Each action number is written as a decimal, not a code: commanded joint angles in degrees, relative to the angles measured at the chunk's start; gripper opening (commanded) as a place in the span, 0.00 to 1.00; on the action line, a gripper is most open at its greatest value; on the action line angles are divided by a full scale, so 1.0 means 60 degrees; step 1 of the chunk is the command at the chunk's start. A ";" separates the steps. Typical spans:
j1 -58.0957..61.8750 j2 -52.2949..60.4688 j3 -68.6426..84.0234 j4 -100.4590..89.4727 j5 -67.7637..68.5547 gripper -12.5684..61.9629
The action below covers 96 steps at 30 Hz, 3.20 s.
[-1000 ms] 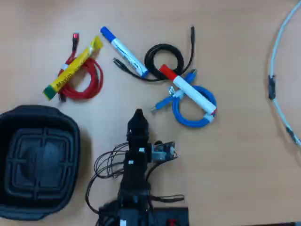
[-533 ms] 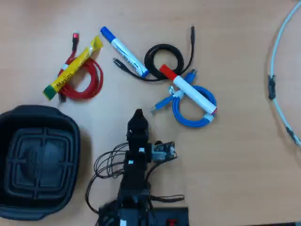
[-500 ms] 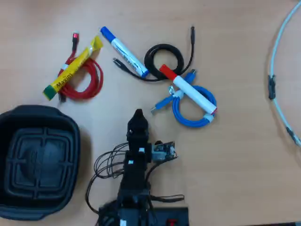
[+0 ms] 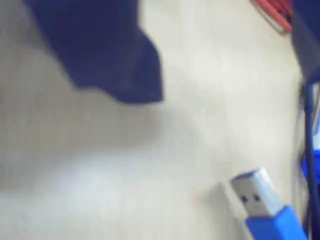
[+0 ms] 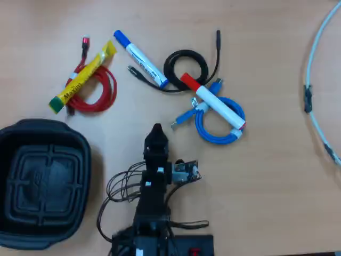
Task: Pick up the yellow instant coffee stick, then put it in the black bowl
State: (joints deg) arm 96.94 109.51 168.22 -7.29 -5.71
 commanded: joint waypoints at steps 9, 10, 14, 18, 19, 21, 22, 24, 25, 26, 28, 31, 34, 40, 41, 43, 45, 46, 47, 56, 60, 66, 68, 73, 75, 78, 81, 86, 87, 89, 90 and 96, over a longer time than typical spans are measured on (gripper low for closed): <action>-0.0981 -0.0015 -0.2065 0.1172 0.0073 0.56; -0.1172 -0.0015 -0.2622 0.1699 0.0029 0.56; -0.1758 -0.0073 -0.5347 0.4805 -0.0234 0.56; -0.2256 -0.0952 -0.8232 0.8218 -0.1274 0.56; -0.2388 -0.1377 -0.8848 0.8936 -0.1538 0.56; -0.2549 -0.2021 -0.9990 1.0166 -0.1963 0.56; -0.2593 -0.2227 -1.0532 1.0649 -0.2095 0.56; -0.2769 -0.2578 -1.1426 1.1411 -0.2300 0.56; -0.2900 -0.2725 -1.1763 1.1689 -0.2402 0.56; -0.2974 -0.2842 -1.2056 1.1880 -0.2505 0.56; -0.3018 -0.2886 -1.2451 1.2188 -0.2681 0.56; -0.3149 -0.2871 -1.2715 1.2217 -0.2739 0.56; -0.3311 -0.2856 -1.3198 1.2246 -0.2783 0.56; -0.4131 -0.2871 -1.4019 1.2261 -0.5142 0.56; -0.4248 -0.2886 -1.4194 1.2261 -0.5537 0.56; -0.4482 -0.2915 -1.4561 1.2261 -0.6064 0.56; -0.4702 -0.3135 -1.4897 1.2231 -0.6226 0.56; -0.4819 -0.3340 -1.5103 1.2202 -0.6240 0.56; -0.4937 -0.3530 -1.5366 1.2188 -0.6240 0.56; -0.5889 -0.4907 -1.8062 1.2231 -0.6123 0.56; -0.6152 -0.5640 -1.9043 1.2217 -0.5742 0.56; -0.6357 -0.6621 -2.0332 1.2144 -0.5083 0.56; -0.6372 -0.7104 -2.0698 1.2129 -0.4819 0.56; -0.6445 -0.8057 -2.1255 1.2026 -0.4028 0.56; -0.6445 -0.8379 -2.1299 1.1909 -0.3926 0.56; -0.6445 -0.8804 -2.1299 1.1689 -0.3911 0.55; -0.6445 -0.9067 -2.1313 1.1440 -0.3911 0.55; -0.6416 -0.9199 -2.1313 1.0986 -0.3911 0.55; -0.6416 -0.9258 -2.1313 1.0854 -0.3911 0.55; -0.6416 -0.9316 -2.1299 1.0635 -0.3896 0.55; -0.6416 -0.9346 -2.1299 1.0591 -0.3896 0.55; -0.6401 -0.9565 -2.1299 1.0386 -0.3794 0.56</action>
State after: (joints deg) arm 58.97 51.59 47.20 60.38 -29.62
